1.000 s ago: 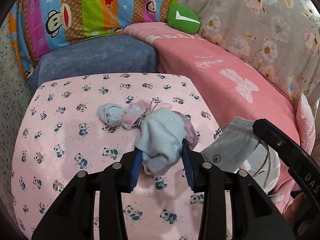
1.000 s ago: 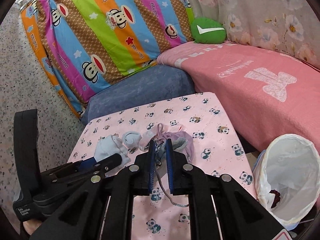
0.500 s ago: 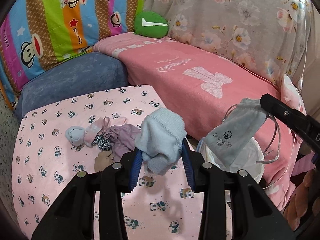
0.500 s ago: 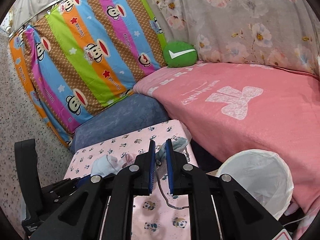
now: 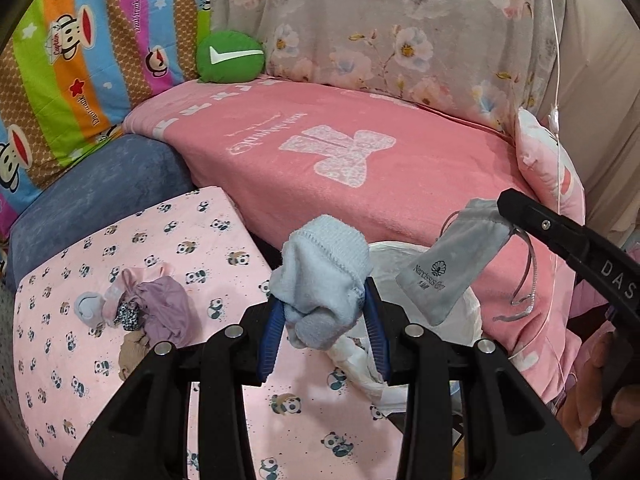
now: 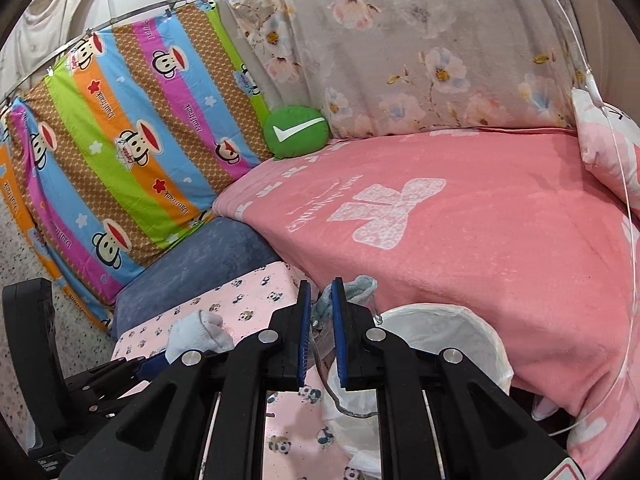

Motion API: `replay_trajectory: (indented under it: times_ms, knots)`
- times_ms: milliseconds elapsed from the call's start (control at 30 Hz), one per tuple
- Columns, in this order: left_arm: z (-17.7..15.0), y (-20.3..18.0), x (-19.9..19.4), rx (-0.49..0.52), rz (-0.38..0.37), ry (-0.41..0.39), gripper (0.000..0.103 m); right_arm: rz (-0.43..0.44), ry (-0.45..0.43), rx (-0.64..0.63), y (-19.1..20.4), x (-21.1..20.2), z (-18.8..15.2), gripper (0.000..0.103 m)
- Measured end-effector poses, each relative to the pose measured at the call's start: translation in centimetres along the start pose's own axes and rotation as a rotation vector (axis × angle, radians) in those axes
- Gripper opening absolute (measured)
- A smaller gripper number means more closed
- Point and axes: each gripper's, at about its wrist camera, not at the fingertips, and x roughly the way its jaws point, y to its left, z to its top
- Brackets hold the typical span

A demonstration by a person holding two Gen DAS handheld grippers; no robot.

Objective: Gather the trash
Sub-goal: 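Carry the pale blue sock and grey pouch toward the wastebasket, then open both tools over the wastebasket to drop the sock and pouch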

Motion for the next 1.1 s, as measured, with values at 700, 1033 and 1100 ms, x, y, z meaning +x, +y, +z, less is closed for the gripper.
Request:
replay_trajectory:
  times_ms: [700,1033,1100]
  knots:
    - [0.7,-6.5,3.4,0.105,-0.075,0.058,0.038,-0.075,0.022,0.08,-7.2,0.0,-0.4,0.012]
    - [0.8,-6.7,4.2,0.106,-0.066,0.063,0.054,-0.086,0.038,0.072,-7.1,0.8,-0.5,0.013]
    - [0.8,-6.5,4.0,0.099,-0.048,0.047,0.076,-0.092,0.034,0.078,-7.0,0.8,-0.4,0.018]
